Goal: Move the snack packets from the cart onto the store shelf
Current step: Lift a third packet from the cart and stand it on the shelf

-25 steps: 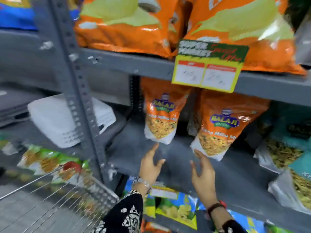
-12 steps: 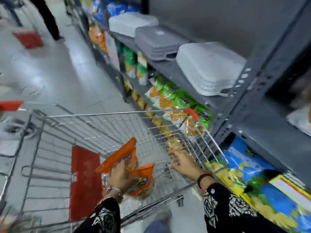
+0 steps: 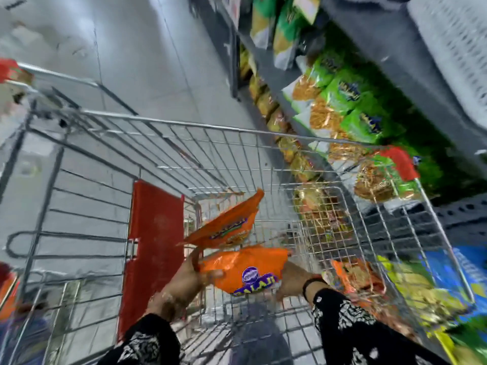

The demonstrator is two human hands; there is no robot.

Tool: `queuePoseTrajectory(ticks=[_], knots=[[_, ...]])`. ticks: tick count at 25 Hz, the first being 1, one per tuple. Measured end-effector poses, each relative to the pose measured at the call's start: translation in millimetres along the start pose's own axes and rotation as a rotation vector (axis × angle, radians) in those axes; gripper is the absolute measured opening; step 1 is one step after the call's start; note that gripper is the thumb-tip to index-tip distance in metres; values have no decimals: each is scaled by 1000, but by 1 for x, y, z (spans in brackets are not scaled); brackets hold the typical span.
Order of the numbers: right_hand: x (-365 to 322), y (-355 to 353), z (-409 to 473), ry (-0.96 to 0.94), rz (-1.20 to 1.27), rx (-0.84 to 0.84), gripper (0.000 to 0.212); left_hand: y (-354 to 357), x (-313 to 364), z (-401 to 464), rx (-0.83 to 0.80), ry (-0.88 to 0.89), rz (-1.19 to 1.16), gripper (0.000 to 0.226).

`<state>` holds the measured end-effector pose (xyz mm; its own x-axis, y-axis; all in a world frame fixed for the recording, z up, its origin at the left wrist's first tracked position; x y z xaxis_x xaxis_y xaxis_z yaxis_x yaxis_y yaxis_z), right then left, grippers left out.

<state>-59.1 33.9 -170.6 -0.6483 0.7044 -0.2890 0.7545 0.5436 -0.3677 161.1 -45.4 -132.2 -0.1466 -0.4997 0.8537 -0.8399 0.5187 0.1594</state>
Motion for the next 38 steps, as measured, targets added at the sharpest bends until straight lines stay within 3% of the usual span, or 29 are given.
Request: queuePoseTrajectory(ticks=[3, 5, 7, 9, 13, 16, 20, 25, 30, 38], knots=[[-10, -7, 16, -65, 268, 38, 57, -9, -23, 15, 31, 4, -88, 97], [-17, -19, 18, -87, 344, 27, 57, -11, -29, 20, -125, -41, 165, 114], [-19, -24, 19, -96, 357, -16, 58, -4, -44, 33, -262, -54, 435, 111], [-20, -25, 20, -96, 360, -46, 63, 11, -51, 47, -190, 13, 556, 92], [-18, -24, 21, -85, 411, -39, 55, 32, -51, 54, 46, 14, 519, 49], [-17, -30, 6, -87, 425, -7, 50, 33, -42, 49, 92, 7, 512, 54], [-11, -59, -60, -131, 462, 73, 52, 59, 17, 27, 54, 161, 466, 70], [31, -101, -181, -217, 532, 390, 58, 133, 109, -14, -122, 426, 417, 55], [117, -120, -332, -294, 760, 783, 58, 266, 183, -74, -351, 708, 366, 46], [275, -80, -489, -170, 1079, 1348, 34, 498, 193, -149, -840, 891, 380, 41]])
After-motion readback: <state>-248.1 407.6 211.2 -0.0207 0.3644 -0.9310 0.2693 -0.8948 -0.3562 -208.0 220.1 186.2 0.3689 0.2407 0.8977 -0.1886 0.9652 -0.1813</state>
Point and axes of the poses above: each hand's wrist, its own z-axis towards the middle knuckle, its own y-axis out of the palm, x = y × z, the point moved 1 cm from there along z, towards the middle knuckle, and after that the axes turned 14 degrees about y, right-handed, at the moved point
